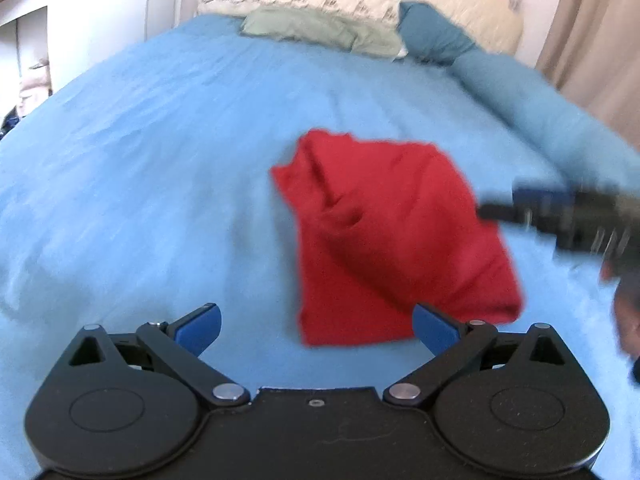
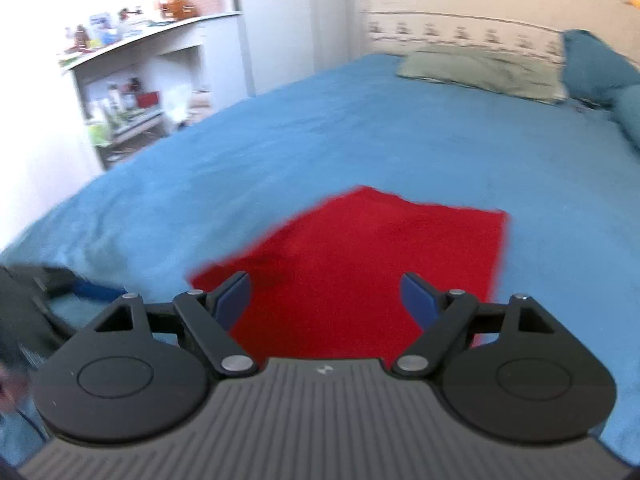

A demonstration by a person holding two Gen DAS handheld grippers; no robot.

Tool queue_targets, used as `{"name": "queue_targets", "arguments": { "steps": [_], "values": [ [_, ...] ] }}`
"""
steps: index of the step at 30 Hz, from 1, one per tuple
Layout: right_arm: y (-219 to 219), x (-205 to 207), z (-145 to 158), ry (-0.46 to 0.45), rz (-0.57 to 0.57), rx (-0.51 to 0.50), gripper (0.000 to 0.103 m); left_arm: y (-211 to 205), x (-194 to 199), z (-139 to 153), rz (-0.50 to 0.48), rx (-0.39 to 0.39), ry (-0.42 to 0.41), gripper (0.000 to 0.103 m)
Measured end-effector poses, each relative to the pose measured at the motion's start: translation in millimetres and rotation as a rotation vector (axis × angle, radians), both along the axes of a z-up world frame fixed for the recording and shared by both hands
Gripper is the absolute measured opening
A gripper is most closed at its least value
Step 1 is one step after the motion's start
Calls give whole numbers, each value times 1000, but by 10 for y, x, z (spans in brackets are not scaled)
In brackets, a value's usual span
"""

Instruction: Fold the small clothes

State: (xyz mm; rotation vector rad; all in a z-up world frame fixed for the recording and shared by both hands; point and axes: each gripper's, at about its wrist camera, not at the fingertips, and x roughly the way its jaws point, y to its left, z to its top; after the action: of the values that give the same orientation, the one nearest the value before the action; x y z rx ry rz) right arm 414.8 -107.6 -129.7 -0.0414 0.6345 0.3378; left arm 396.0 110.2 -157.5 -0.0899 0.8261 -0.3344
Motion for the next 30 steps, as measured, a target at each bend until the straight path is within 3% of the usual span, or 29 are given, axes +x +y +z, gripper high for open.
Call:
{"name": "queue_targets", "arguments": {
  "steps": [4, 8, 12, 19, 22, 24, 25, 28, 30],
  "values": [
    [-327, -198, -203, 34, -63, -30, 98, -202, 156, 80, -8, -20, -22, 100],
    [-500, -344, -426, 93, -101, -15, 98, -359, 394, 22, 30, -11, -15, 83],
    [-470, -440, -623, 92, -117, -43, 98, -413, 490, -33, 35, -7, 6, 64],
    [-397, -374, -854, 74, -146, -102, 92, -481, 530, -94, 47, 38, -11, 59],
    [-423, -337, -845, 51, -177, -92, 70, -493, 569, -129, 46, 47, 5, 42],
    [-456, -377, -774, 8, -182, -53, 51, -464, 558, -119, 59, 46, 2, 11],
    [-468, -404, -731, -16, -184, -41, 40, -446, 539, -99, 62, 43, -6, 12],
    [-523, -432, -633, -41, -200, -19, 20, -412, 419, -18, 49, 15, -34, 11],
    [-590, -452, -595, -47, -210, 10, 20, -421, 325, 29, 39, 13, -45, 10]
  ]
}}
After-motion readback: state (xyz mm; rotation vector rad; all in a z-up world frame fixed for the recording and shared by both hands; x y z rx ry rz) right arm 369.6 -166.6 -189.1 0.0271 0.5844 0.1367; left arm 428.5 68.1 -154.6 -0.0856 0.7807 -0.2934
